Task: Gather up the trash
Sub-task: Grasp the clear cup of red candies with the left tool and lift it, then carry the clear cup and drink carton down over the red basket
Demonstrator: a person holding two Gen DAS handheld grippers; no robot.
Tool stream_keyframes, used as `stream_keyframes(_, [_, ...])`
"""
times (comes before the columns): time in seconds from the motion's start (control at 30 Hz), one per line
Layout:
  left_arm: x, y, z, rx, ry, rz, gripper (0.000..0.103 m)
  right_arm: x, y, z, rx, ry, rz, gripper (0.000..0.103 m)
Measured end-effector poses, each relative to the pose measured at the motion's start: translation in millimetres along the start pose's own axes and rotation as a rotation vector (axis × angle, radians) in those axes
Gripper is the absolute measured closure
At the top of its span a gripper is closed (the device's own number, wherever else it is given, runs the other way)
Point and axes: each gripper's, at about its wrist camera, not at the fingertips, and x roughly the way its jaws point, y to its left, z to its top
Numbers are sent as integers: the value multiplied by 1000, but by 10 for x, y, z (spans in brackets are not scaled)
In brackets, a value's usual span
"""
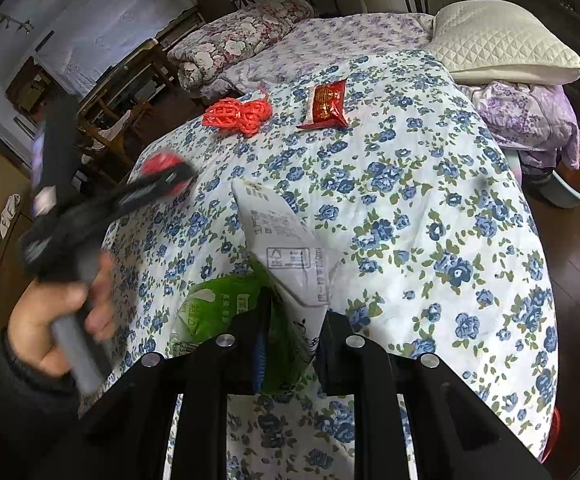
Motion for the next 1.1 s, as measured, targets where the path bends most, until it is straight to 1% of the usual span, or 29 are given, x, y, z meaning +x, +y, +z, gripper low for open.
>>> stream_keyframes(0.1, [-266,-57,-231,28,2,1,49,-20,-1,-12,-12,-4,-13,81])
stream_keyframes(0.17, [-397,-82,-375,24,7,3,49,-38,-1,-21,-20,-14,-21,80])
stream_keyframes(0.27, [-508,-55,-530,-24,24,17,49,-57,12,-37,-34,-46,-48,70])
stream_keyframes(0.3, [-554,-32,-577,-60,18,16,49,-52,20,-38,-37,-51,-47,69])
stream_keyframes(0.4, [-623,-8,-652,-112,16,5,49,-17,42,-40,-43,-50,-45,69])
stream_keyframes(0.47, [-662,-22,-720,-119,11,6,49,6,35,-43,-40,-38,-25,75])
stream_keyframes(0.5, [-677,-32,-746,-115,8,13,49,0,28,-35,-28,-38,-8,80])
stream_keyframes(0.57, [-713,-36,-772,-114,1,15,49,-54,9,-50,-7,-52,3,80])
stream_keyframes(0.67, [-808,-56,-783,-115,-13,-8,49,-126,16,-83,1,-77,-14,80])
stream_keyframes(0.77, [-902,-135,-791,-90,-24,-25,49,-195,10,-107,24,-87,-23,80])
stream_keyframes(0.93, [-1079,-354,-841,-34,-35,-65,49,-510,21,-240,26,-152,-46,80])
stream_keyframes(1.03, [-1185,-532,-845,12,-38,-94,49,-813,-134,-377,66,-214,-34,80])
stream_keyframes(1.07, [-1214,-596,-845,24,-39,-103,49,-955,-234,-441,82,-243,-38,80])
stream_keyframes(1.1, [-1238,-662,-845,38,-40,-113,49,-1018,-291,-474,87,-253,-46,80])
